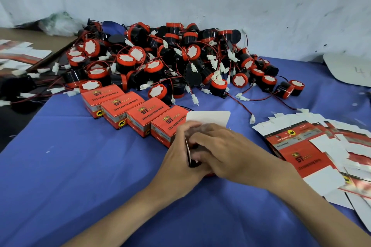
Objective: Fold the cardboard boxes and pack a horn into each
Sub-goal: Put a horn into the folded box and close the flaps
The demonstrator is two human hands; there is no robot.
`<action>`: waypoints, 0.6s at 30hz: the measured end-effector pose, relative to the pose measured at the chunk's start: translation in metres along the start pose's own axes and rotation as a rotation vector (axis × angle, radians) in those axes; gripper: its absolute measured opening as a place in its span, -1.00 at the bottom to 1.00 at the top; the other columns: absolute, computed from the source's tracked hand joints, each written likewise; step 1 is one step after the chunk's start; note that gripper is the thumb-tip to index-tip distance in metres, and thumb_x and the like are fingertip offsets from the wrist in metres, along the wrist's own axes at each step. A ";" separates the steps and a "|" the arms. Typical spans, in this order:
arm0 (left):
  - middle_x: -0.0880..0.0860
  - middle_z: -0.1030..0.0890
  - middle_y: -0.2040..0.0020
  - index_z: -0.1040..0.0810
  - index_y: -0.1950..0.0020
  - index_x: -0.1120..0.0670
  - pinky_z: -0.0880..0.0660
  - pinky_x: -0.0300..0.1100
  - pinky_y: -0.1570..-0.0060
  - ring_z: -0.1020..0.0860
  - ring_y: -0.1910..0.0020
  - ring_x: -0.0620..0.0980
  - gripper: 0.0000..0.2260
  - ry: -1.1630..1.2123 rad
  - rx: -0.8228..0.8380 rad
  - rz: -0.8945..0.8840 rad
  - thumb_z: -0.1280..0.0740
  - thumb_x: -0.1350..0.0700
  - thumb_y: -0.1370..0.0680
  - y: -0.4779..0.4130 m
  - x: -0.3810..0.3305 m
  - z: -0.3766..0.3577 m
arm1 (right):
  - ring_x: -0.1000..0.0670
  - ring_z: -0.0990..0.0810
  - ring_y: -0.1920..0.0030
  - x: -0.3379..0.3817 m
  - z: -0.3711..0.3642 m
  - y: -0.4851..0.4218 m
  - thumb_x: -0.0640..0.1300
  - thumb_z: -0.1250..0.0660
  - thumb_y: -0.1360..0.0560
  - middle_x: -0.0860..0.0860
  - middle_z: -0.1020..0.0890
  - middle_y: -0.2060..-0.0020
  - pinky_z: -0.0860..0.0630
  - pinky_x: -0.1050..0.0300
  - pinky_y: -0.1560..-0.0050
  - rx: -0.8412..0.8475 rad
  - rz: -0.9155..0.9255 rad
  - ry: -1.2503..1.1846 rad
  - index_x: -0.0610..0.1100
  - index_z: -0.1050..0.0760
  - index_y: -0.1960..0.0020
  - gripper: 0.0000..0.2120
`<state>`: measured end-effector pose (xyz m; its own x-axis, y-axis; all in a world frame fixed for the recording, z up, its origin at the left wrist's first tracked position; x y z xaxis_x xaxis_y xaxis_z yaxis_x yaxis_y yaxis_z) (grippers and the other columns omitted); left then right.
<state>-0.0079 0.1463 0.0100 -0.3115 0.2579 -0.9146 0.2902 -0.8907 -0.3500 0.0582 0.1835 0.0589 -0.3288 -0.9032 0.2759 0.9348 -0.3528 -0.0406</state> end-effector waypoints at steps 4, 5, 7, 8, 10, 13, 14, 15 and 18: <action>-0.19 -0.51 -0.16 -0.26 -0.23 -0.24 -0.52 -0.02 -0.13 -0.52 -0.21 -0.06 -0.39 0.024 0.041 0.005 -0.35 0.29 -0.35 0.002 -0.002 -0.001 | 0.04 -0.47 -0.01 0.000 -0.001 -0.005 -0.19 -0.24 -0.48 0.08 -0.58 0.09 -0.50 -0.09 0.16 -0.087 -0.019 0.027 -0.06 -0.47 0.18 -0.91; -0.17 -0.51 -0.18 -0.28 -0.26 -0.19 -0.51 0.02 -0.17 -0.51 -0.23 -0.05 -0.40 0.059 0.047 0.011 -0.34 0.31 -0.37 0.003 -0.002 0.000 | 0.03 -0.48 0.02 0.000 -0.001 -0.006 -0.18 -0.22 -0.46 0.08 -0.58 0.12 -0.50 -0.08 0.19 -0.106 -0.029 0.032 -0.04 -0.44 0.20 -0.91; -0.18 -0.51 -0.19 -0.30 -0.28 -0.12 -0.48 0.01 -0.21 -0.48 -0.25 -0.07 -0.46 0.133 0.069 0.034 -0.30 0.29 -0.39 0.004 -0.004 0.000 | 0.01 -0.50 0.05 -0.001 0.001 -0.007 -0.09 -0.14 -0.41 0.08 -0.59 0.15 -0.48 -0.01 0.26 -0.159 -0.045 0.033 -0.03 -0.46 0.19 -0.88; -0.18 -0.50 -0.20 -0.30 -0.29 -0.10 -0.47 -0.03 -0.23 -0.47 -0.27 -0.09 -0.49 0.168 0.084 0.040 -0.28 0.26 -0.40 0.003 -0.005 0.000 | 0.01 -0.50 0.06 -0.001 0.002 -0.007 -0.08 -0.13 -0.40 0.07 -0.59 0.15 -0.44 0.06 0.29 -0.175 -0.043 0.035 -0.04 -0.49 0.17 -0.83; -0.17 -0.50 -0.23 -0.30 -0.31 -0.08 -0.45 -0.08 -0.25 -0.45 -0.30 -0.09 -0.52 0.214 0.103 0.043 -0.24 0.22 -0.43 0.003 -0.005 -0.001 | -0.01 -0.49 0.04 -0.001 0.002 -0.006 -0.15 -0.19 -0.44 0.02 -0.58 0.14 -0.32 0.16 0.25 -0.167 0.001 0.079 -0.09 -0.57 0.12 -0.83; -0.17 -0.52 -0.22 -0.31 -0.32 -0.10 -0.42 -0.18 -0.25 -0.44 -0.30 -0.12 -0.54 0.245 0.113 0.029 -0.19 0.21 -0.44 0.008 -0.007 -0.001 | -0.05 -0.42 0.01 -0.004 -0.002 -0.002 -0.23 -0.21 -0.44 -0.07 -0.52 0.11 -0.34 0.15 0.11 -0.083 0.046 0.123 -0.12 -0.63 0.11 -0.79; -0.15 -0.53 -0.21 -0.32 -0.31 -0.09 -0.41 -0.24 -0.23 -0.44 -0.29 -0.15 -0.55 0.227 0.128 0.023 -0.17 0.22 -0.45 0.006 -0.011 -0.001 | -0.05 -0.41 -0.01 -0.004 -0.003 -0.001 -0.21 -0.20 -0.44 -0.07 -0.51 0.10 -0.36 0.13 0.06 -0.069 0.061 0.125 -0.13 -0.63 0.12 -0.78; -0.11 -0.53 -0.18 -0.34 -0.30 -0.04 -0.40 -0.32 -0.20 -0.45 -0.27 -0.21 -0.57 0.174 0.111 0.008 -0.16 0.25 -0.46 0.002 -0.012 0.000 | -0.04 -0.39 -0.05 -0.004 -0.004 0.000 -0.19 -0.21 -0.45 -0.06 -0.50 0.06 -0.39 0.09 0.04 -0.058 0.058 0.136 -0.14 -0.62 0.11 -0.79; 0.02 -0.52 -0.02 -0.46 -0.11 0.15 -0.37 -0.42 -0.12 -0.51 -0.19 -0.29 -0.78 0.018 0.097 -0.116 -0.15 0.38 -0.55 0.003 0.003 0.005 | 0.05 -0.36 -0.17 -0.004 -0.004 0.000 -0.13 -0.24 -0.49 0.06 -0.49 -0.03 -0.49 0.00 0.07 -0.118 -0.047 0.114 -0.03 -0.62 0.05 -0.82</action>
<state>-0.0127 0.1429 0.0073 -0.3212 0.3672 -0.8729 0.1641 -0.8862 -0.4332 0.0590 0.1860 0.0542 -0.3914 -0.9044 0.1699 0.8979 -0.4158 -0.1446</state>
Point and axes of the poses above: each hand's wrist, its own y-axis away from the middle knuckle, its own z-axis out of the back of the hand, x = y × z, the point moved 7 cm from there along -y, towards the middle knuckle
